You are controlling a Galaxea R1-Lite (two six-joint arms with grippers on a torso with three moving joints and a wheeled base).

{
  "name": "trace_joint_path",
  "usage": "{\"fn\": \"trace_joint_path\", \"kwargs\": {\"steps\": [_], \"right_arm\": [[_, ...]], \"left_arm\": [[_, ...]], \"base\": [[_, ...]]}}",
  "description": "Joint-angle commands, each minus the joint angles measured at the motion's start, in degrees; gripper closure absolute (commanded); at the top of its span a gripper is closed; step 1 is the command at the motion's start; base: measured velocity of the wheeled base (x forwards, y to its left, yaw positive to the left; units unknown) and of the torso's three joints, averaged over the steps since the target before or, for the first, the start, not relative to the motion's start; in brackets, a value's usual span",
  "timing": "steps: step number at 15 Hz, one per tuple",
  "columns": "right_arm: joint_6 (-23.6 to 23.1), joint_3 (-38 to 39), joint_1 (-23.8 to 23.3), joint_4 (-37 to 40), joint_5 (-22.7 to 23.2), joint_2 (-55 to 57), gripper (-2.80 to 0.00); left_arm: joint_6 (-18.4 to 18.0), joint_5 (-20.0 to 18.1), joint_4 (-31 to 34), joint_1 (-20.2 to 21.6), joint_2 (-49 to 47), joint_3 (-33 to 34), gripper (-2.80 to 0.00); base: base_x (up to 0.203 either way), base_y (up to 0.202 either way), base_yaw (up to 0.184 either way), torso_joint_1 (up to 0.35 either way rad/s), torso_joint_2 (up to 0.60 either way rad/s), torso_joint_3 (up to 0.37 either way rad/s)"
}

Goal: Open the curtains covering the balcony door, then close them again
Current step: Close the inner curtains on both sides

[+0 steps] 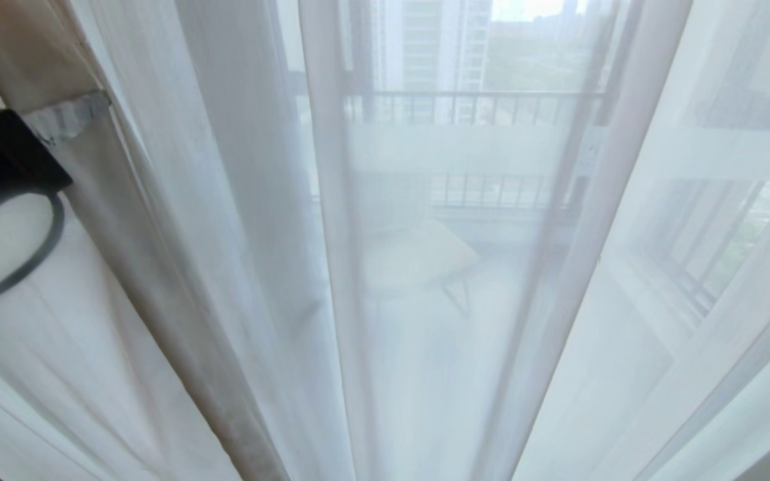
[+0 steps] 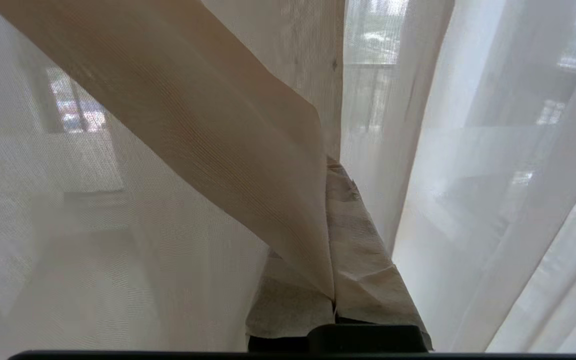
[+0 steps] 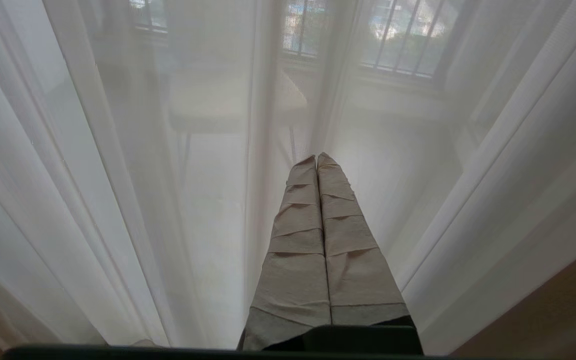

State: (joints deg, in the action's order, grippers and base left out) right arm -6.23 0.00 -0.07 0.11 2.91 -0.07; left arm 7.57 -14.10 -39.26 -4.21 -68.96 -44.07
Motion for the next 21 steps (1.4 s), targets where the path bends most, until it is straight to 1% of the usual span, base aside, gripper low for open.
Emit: {"fn": "trace_joint_path", "kwargs": {"steps": [1,4,9,12,14,16,21], "right_arm": [[-0.1,0.0,0.0,0.0,0.1,0.1,0.00],[-0.1,0.0,0.0,0.0,0.0,0.1,0.00],[0.0,0.0,0.0,0.0,0.1,0.1,0.00],[-0.1,0.0,0.0,0.0,0.1,0.1,0.00],[-0.1,0.0,0.0,0.1,0.1,0.1,0.00],[-0.1,0.0,0.0,0.0,0.1,0.1,0.00],[-0.1,0.0,0.0,0.1,0.0,0.1,0.00]], "left_arm": [[0.0,-0.2,0.8,-0.1,2.7,-0.5,0.00],[0.0,-0.2,3.1,-3.7,3.9,-2.6,0.00],[-0.4,0.0,9.0,-8.6,8.7,-3.3,0.00],[-1.4,0.0,11.6,-10.1,8.8,-6.8,0.00],[-2.3,0.1,15.9,-11.5,8.5,-10.4,0.00],[-3.3,0.3,19.1,-14.8,7.5,-12.6,0.00],[-5.9,0.8,19.9,-22.0,-0.9,-20.5,0.00]], "base": [[0.000,0.000,0.000,0.000,0.00,0.000],[0.000,0.000,0.000,0.000,0.00,0.000],[0.000,0.000,0.000,0.000,0.00,0.000],[0.000,0.000,0.000,0.000,0.00,0.000],[0.000,0.000,0.000,0.000,0.00,0.000],[0.000,0.000,0.000,0.000,0.00,0.000],[0.000,0.000,0.000,0.000,0.00,0.000]]}}
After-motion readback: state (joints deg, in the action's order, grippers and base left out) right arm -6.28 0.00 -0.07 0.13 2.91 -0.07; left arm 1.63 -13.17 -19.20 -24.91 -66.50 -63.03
